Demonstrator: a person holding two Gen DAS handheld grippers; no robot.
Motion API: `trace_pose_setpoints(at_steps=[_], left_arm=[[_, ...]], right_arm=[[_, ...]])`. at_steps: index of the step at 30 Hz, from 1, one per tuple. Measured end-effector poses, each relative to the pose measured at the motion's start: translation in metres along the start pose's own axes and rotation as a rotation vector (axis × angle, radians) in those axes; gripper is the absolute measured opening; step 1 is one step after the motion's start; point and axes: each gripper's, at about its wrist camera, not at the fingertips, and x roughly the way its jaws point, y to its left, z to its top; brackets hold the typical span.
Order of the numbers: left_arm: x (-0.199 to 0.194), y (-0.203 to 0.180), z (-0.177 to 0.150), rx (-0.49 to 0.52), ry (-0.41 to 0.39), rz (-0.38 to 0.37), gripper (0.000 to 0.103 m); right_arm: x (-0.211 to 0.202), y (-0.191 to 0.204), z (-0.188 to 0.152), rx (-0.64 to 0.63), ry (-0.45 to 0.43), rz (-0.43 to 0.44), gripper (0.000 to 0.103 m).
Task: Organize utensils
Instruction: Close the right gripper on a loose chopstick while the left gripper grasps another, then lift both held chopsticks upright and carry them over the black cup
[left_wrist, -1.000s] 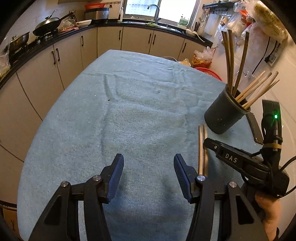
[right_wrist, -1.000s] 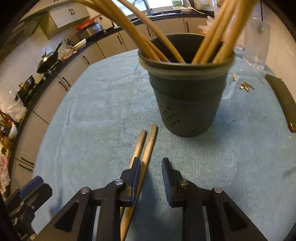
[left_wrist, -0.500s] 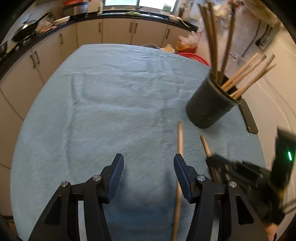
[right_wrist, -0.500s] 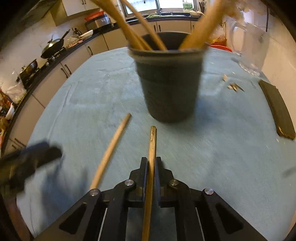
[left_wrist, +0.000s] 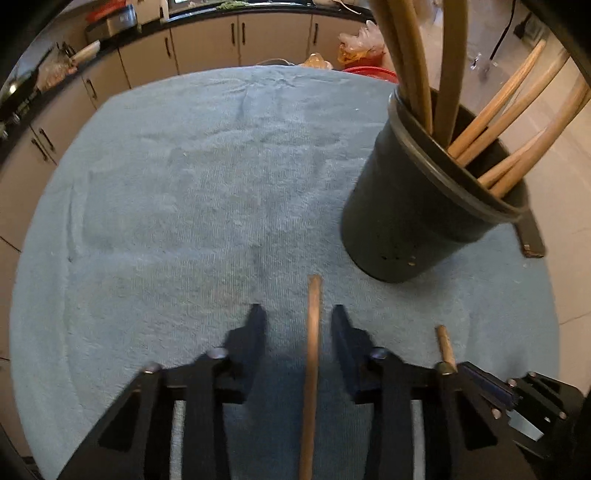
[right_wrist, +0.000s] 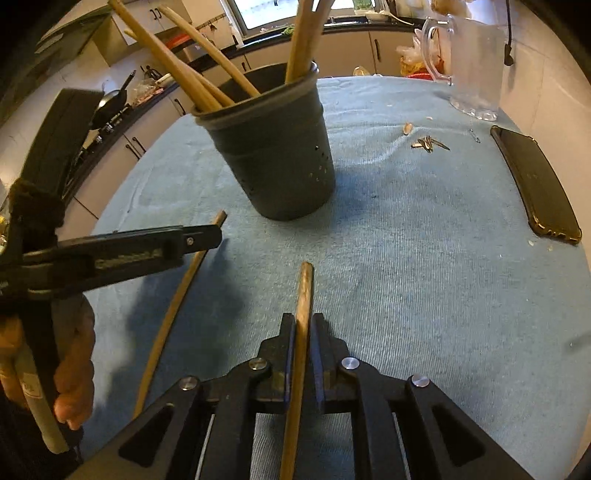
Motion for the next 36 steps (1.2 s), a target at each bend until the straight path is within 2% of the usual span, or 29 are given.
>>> trace_pose_setpoints(at_steps=[1,2,3,5,9,12,17,20,22,24,26,31,36], left_arm=[[0.000,0.001,-0.001,0.001,-0.002,0.024,0.018],[0.000,0.004,-0.002,-0.005,-0.001,0.029,0.009],[-0.002,0.008,-0.005,-0.018,0.004,0.017,0.007],[-0.007,0.022,-0.016,-0.053,0.024,-0.026,0.007],[-0.022,0.040,-0.047,-0.105,0.052,-0.030,0.007],[-0.027,0.047,-0.058,-0.136,0.036,-0.042,0.007],[-0.026,0.040,-0.055,-0.112,0.011,-0.009,0.007],[-0.024,0.035,-0.053,-0.073,-0.020,0.027,0.007],[-0.024,0.036,-0.050,-0.071,-0.020,0.030,0.007],[-0.030,0.037,-0.043,-0.098,-0.004,-0.006,0.007],[-0.053,0.042,-0.044,-0.121,-0.069,-0.040,0.007],[-0.119,0.048,-0.057,-0.149,-0.253,-0.067,0.007],[-0.169,0.049,-0.075,-0.171,-0.394,-0.067,0.007]], right_arm=[[0.000,-0.001,0.001,0.009,0.000,0.006,0.013],[0.001,-0.001,0.002,0.011,0.002,0.008,0.013],[0.002,0.000,0.003,0.008,0.005,0.008,0.013],[0.000,-0.003,0.002,0.003,0.011,0.010,0.013],[0.002,-0.002,0.005,-0.005,0.046,0.015,0.015],[0.006,0.004,0.012,-0.006,0.070,0.007,0.016],[0.019,0.025,0.025,-0.073,0.073,-0.046,0.016],[0.018,0.027,0.020,-0.076,0.062,-0.066,0.010],[0.014,0.024,0.015,-0.056,0.035,-0.024,0.009],[0.000,0.019,0.010,-0.026,-0.026,0.003,0.009],[-0.024,0.014,0.004,-0.010,-0.096,0.013,0.009],[-0.085,0.014,-0.007,0.013,-0.291,0.021,0.008],[-0.122,0.024,-0.014,0.009,-0.403,0.011,0.008]])
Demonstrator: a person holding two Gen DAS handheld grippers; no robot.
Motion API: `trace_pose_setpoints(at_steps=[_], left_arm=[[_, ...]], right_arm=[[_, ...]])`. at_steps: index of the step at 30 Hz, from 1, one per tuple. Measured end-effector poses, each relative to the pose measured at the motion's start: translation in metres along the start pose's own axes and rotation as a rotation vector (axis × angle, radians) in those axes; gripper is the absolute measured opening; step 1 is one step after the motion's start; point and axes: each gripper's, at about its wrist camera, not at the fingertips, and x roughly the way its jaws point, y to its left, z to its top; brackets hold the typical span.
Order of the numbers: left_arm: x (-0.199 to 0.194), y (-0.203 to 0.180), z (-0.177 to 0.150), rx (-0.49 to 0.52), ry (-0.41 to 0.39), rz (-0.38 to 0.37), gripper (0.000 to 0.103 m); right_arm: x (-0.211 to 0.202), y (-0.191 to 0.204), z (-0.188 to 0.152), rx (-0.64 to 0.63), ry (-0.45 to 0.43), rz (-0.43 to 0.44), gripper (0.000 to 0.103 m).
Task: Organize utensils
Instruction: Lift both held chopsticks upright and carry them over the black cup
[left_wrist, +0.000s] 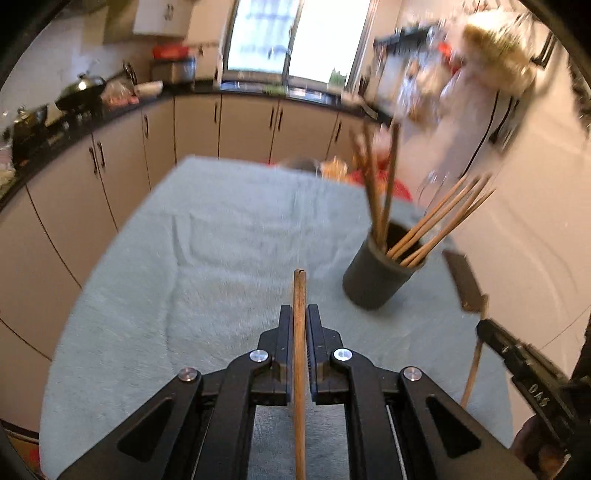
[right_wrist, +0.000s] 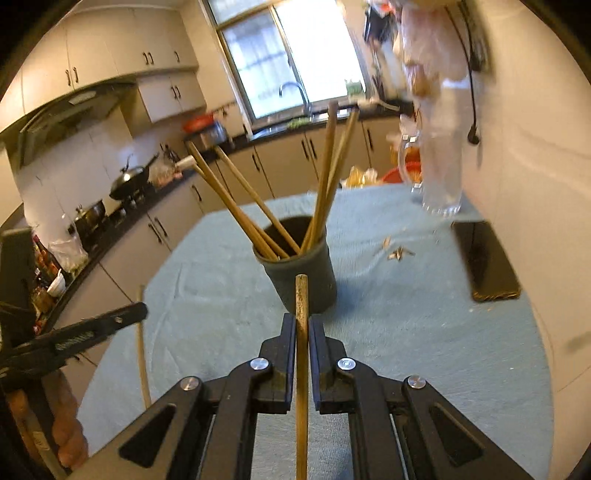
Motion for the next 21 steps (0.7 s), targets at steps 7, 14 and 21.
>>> trace_pose_setpoints(at_steps=[7,14,21], left_arm=[[-0.042,-0.001,-0.005,0.006,-0.125,-0.006,0.007],[-0.055,-0.004,-0.008,0.011,-0.158,-0.021,0.007],[-0.068,-0.007,-0.005,0.006,-0.192,-0.034,0.007]], right_arm=[[-0.035,0.009,-0.009,-0.003,-0.103,-0.005,0.008],[-0.057,0.017,-0.008,-0.019,-0.160,0.005,0.008],[-0.070,0.016,-0.002,-0.012,-0.207,0.015,0.008]])
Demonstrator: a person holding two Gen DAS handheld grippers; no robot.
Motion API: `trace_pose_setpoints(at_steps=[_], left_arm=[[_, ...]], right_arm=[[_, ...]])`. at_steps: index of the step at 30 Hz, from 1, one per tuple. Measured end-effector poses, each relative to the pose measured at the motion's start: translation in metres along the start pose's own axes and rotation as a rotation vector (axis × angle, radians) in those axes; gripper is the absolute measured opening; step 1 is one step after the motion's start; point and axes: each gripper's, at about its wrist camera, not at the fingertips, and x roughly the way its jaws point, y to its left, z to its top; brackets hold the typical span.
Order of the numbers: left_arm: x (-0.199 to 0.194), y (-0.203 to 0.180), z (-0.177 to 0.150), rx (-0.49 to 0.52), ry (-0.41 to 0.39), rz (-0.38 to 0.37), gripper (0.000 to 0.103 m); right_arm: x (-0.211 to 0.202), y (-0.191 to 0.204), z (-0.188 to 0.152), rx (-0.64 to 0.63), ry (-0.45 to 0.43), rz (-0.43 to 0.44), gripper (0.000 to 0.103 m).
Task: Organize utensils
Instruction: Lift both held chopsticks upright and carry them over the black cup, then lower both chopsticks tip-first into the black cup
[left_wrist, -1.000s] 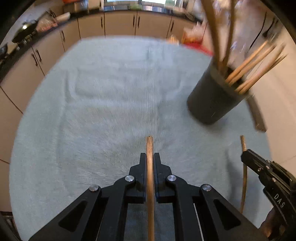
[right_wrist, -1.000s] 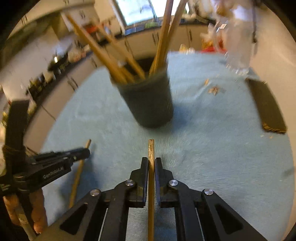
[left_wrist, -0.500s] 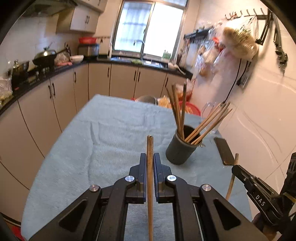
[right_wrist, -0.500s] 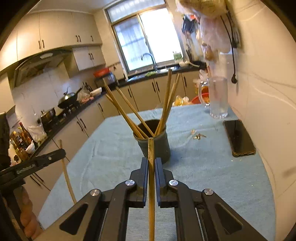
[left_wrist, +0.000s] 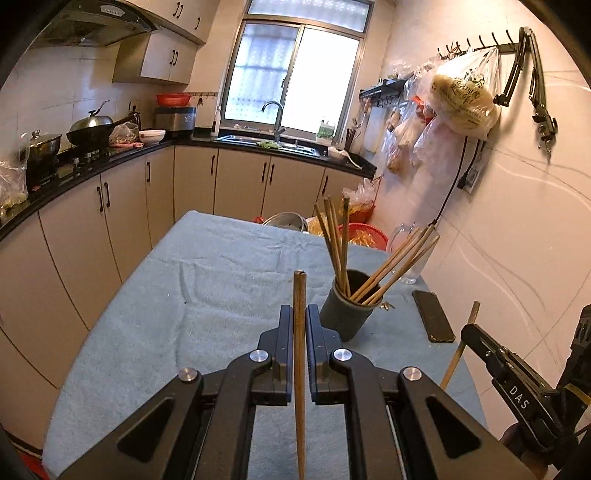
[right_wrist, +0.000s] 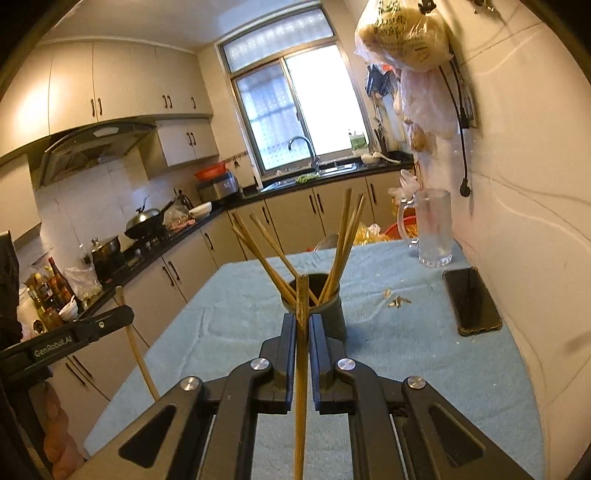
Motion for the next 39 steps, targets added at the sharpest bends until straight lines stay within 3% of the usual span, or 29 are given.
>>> trace_pose_setpoints(at_steps=[14,25,39], left_arm=[[-0.007,-0.017,0.035,0.020,-0.105,-0.012,0.007],[0.006,-0.023,0.079,-0.028,-0.238,-0.057,0.006],[0.059,-0.046,0.118,-0.044,-0.342,-0.103,0.007]], right_arm=[[-0.011,-0.003,0.032,0.001,-0.098,0.003,0.008],[-0.011,-0.006,0.076,0.014,-0.243,-0.004,0.008],[0.043,-0.011,0.122,0.039,-0.377,-0.021,0.008]])
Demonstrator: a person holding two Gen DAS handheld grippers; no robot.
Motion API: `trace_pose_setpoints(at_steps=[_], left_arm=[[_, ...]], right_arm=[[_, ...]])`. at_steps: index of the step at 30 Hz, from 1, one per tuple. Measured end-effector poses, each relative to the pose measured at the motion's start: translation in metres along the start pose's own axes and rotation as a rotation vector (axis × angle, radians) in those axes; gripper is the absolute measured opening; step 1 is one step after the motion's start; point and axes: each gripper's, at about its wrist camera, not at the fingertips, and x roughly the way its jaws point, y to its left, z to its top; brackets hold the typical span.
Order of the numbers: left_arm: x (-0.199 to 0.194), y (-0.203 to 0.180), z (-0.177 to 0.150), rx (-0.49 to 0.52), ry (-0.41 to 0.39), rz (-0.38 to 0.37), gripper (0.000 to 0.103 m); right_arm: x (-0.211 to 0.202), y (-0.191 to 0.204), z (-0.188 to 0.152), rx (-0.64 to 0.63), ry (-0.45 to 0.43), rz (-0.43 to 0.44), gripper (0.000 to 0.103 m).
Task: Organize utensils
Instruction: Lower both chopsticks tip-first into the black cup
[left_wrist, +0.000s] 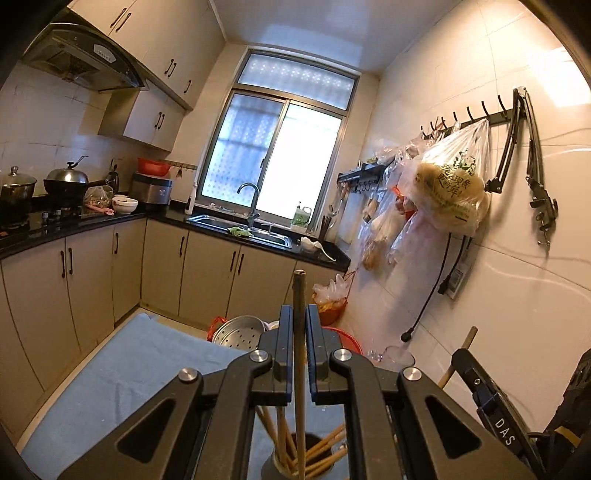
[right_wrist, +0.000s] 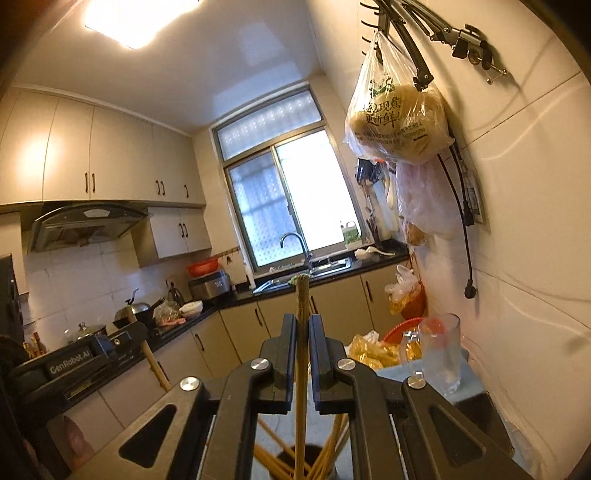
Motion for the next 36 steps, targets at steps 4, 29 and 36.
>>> trace_pose_setpoints(at_steps=[4,29,36], left_arm=[[0.012,-0.004,-0.005,0.020,-0.026,0.017,0.007],[0.036,0.007,-0.057,0.068,0.088,0.017,0.007],[0.035,0.013,-0.063,0.051,0.125,0.006,0.007]], right_arm=[[0.016,-0.002,-0.004,0.012,-0.034,-0.019,0.008],[0.032,-0.022,-0.060,0.029,0.078,-0.035,0.008],[0.039,-0.033,-0.072,0.065,0.150,-0.031,0.009]])
